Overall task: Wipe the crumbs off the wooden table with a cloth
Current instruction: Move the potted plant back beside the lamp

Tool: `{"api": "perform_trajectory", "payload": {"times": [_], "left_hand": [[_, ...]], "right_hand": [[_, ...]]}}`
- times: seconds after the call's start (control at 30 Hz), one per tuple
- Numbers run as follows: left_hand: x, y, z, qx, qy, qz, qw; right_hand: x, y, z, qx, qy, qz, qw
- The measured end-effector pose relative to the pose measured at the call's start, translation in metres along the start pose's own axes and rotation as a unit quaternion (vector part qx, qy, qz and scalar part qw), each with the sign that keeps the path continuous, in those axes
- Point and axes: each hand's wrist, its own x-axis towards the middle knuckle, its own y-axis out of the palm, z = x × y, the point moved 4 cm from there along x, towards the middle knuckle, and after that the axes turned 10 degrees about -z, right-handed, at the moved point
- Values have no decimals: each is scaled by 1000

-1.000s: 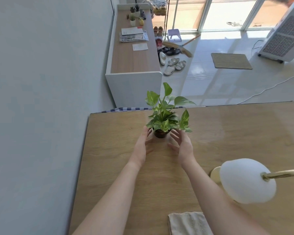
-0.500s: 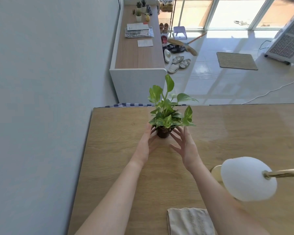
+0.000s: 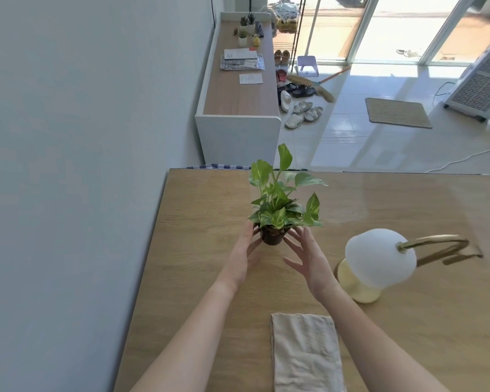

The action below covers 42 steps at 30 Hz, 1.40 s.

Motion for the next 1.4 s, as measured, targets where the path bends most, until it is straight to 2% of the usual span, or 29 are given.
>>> {"api": "perform_trajectory", "payload": {"times": [0.5,0.77,0.97,1.03,1.1,1.17,1.23,1.33,1.4], "left_hand": [[-61,-6,46,-9,-19,-31,999],[-71,-10,65,7,-5,-13,1000],[-72,-12,68,15,-27,-12,999],[-68,-17,71,17,-26,-38,999],[-65,-24,76,50,-7,-75,996],[-62,-32,81,129,38,-106,985],[-64,-36,88,181,71,-113,974],[-67,-36,102,247,85,-99,960],[-68,-28,110,330,99,-46,938]], "right_hand": [[-53,-16,-45,2,16,-11,1000],[-63,-24,-60,4,19,-21,1000],[-58,-34,-60,8,36,-25,999],[-57,-43,-51,-54,15,-23,998],[-57,-60,-41,-187,-41,-34,981],[-59,-82,-35,-335,-97,-53,936],[-64,-104,-36,-440,-112,-63,889],[-72,-130,-45,-511,-99,-67,851],[-76,-138,-51,-531,-100,-57,839]]}}
